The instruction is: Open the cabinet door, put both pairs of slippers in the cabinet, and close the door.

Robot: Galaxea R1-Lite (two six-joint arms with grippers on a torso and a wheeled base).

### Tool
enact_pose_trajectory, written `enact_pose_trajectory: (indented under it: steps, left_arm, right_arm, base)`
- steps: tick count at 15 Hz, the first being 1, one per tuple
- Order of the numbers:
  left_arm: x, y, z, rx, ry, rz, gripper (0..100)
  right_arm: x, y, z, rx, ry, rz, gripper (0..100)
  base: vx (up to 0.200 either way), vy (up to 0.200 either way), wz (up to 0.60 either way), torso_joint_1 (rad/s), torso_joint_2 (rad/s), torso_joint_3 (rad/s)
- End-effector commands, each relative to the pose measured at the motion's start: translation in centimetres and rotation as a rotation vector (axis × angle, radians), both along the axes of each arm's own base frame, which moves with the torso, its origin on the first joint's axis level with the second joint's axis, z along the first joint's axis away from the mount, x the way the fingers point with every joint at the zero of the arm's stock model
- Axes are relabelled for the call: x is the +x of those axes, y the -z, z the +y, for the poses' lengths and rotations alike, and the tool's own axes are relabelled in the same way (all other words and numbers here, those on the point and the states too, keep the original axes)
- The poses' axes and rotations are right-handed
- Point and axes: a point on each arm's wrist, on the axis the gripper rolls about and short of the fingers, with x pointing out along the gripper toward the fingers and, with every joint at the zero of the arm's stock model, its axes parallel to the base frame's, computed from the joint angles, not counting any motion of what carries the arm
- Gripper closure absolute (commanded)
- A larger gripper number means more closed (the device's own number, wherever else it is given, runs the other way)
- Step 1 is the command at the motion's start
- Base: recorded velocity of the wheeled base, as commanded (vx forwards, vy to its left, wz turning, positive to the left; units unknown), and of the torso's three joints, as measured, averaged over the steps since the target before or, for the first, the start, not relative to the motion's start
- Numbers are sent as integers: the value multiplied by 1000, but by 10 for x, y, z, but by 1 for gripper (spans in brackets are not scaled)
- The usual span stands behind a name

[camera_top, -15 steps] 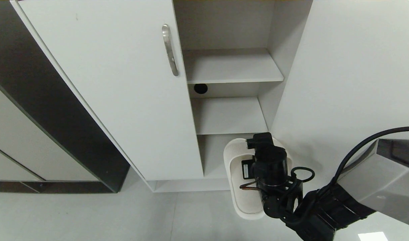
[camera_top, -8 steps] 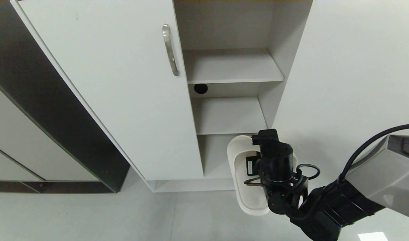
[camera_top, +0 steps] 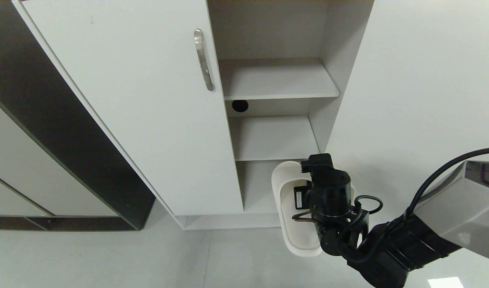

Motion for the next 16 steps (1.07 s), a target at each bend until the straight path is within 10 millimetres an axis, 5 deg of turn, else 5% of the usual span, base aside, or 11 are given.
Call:
enact_pose_trajectory:
  steps: [1,5,11,16]
  left_arm:
    - [0,0,0,0,-1,1,100]
    - [0,0,0,2,-1,1,100]
    - [0,0,0,3,0,1,100]
    - [0,0,0,3,0,1,100]
  right_arm:
    - [0,-2,-1,5,2,-5,100]
    - [-15,-2,18,22,-112,4,100]
    - [17,14,68,79,-127,12,100]
    - [20,14,70,78,-126,4,100]
  base:
    - [0,0,0,0,0,0]
    - [0,0,0,0,0,0]
    - [0,0,0,0,0,0]
    - [40,0,0,0,1,0]
